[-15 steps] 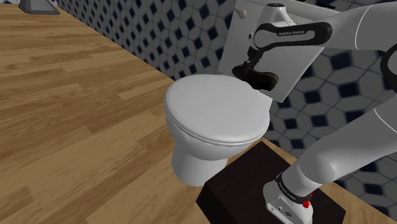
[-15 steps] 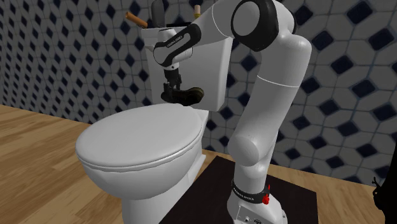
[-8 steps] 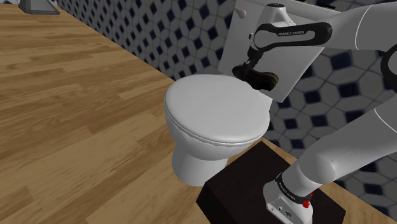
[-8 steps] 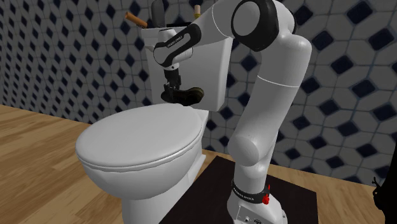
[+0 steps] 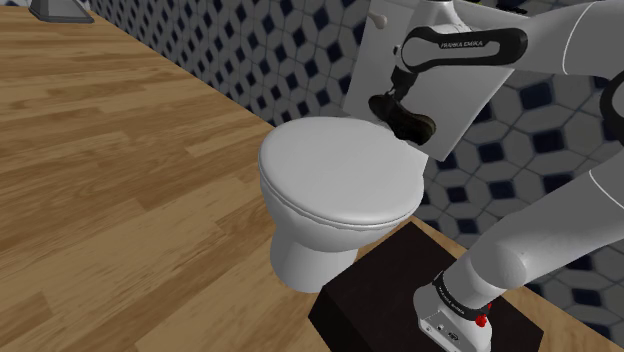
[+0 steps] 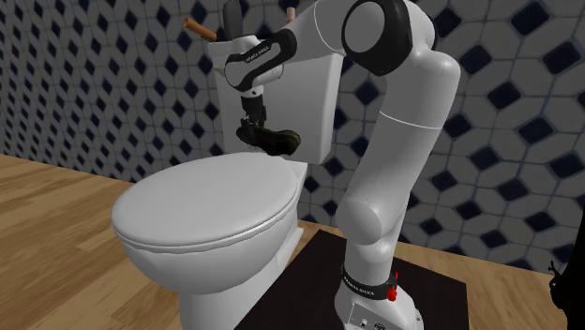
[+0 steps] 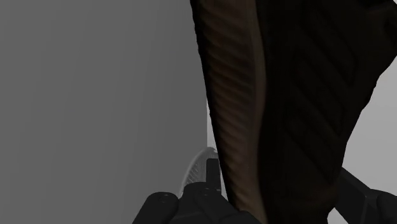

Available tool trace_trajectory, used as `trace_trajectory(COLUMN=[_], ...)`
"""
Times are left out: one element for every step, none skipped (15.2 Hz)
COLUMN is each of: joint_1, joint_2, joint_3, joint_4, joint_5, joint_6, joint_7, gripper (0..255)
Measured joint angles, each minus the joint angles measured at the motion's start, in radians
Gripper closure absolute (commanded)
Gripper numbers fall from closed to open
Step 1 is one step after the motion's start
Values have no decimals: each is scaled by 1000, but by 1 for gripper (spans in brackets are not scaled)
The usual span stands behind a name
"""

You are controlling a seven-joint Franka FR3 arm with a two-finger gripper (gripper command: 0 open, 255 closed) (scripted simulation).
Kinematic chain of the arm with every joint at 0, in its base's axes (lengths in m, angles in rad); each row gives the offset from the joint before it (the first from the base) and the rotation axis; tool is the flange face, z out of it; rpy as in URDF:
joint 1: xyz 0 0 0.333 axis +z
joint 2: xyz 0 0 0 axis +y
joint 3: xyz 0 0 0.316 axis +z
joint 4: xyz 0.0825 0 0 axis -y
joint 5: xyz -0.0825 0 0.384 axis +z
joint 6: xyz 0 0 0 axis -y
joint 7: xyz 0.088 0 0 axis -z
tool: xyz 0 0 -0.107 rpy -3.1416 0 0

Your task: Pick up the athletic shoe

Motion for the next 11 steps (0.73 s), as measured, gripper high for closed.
trace_trajectory(joint_1=[0,1,1,1,1,2,2,3,3,3,3], joint_2=[-1,-1,-2,-1,-4,-5,-5,-5,-5,-3,-5], joint_3=[0,1,1,1,2,3,3,3,4,4,4], joint_4=[12,23,37,50,59,73,87,101,114,128,133], joint_5=[2,3,4,6,6,7,9,10,11,13,13], joint_6=[-13,-25,-38,-50,-62,-76,-90,-105,-118,-130,-136], joint_7=[-4,-4,-8,-12,-13,-16,-19,-22,-24,-27,-29], gripper=[255,255,255,255,255,255,255,255,255,255,255])
